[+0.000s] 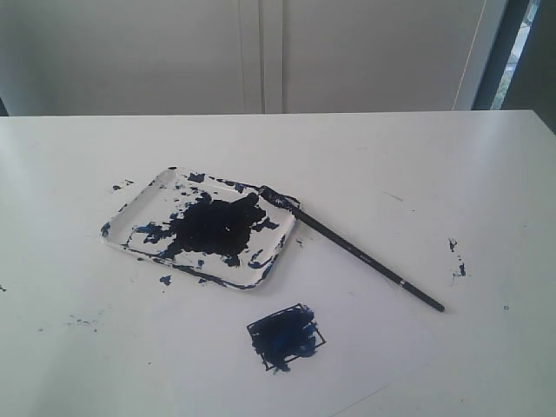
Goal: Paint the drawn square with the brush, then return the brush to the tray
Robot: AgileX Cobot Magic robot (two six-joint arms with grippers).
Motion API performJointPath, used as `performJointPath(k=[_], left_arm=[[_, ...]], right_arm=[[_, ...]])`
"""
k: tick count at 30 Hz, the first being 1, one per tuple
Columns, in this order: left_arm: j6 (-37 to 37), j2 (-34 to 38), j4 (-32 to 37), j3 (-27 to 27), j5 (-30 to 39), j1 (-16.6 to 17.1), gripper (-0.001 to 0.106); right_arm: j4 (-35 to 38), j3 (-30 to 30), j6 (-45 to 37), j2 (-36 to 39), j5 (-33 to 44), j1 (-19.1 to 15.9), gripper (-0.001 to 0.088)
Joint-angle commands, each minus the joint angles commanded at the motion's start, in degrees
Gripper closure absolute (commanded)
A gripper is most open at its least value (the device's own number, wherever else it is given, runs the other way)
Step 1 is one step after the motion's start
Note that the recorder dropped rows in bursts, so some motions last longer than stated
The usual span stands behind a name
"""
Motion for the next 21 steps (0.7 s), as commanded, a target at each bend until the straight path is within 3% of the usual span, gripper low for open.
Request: performJointPath(k=[3,15,21], left_arm=[[0.0,0.0,-2.2,0.0,0.3,0.0,0.105],[0.0,0.0,-35.8,0.0,-3.5,0.0,0.105],[0.0,0.0,-39.4,0.0,-3.2,0.0,0.105]], right_arm=[[0.0,0.0,0.0,0.0,0.0,0.0,0.0868],[0.1,0.0,0.0,0.0,0.0,0.0,0.0868],[0.1,0.0,0.0,0.0,0.0,0.0,0.0868]])
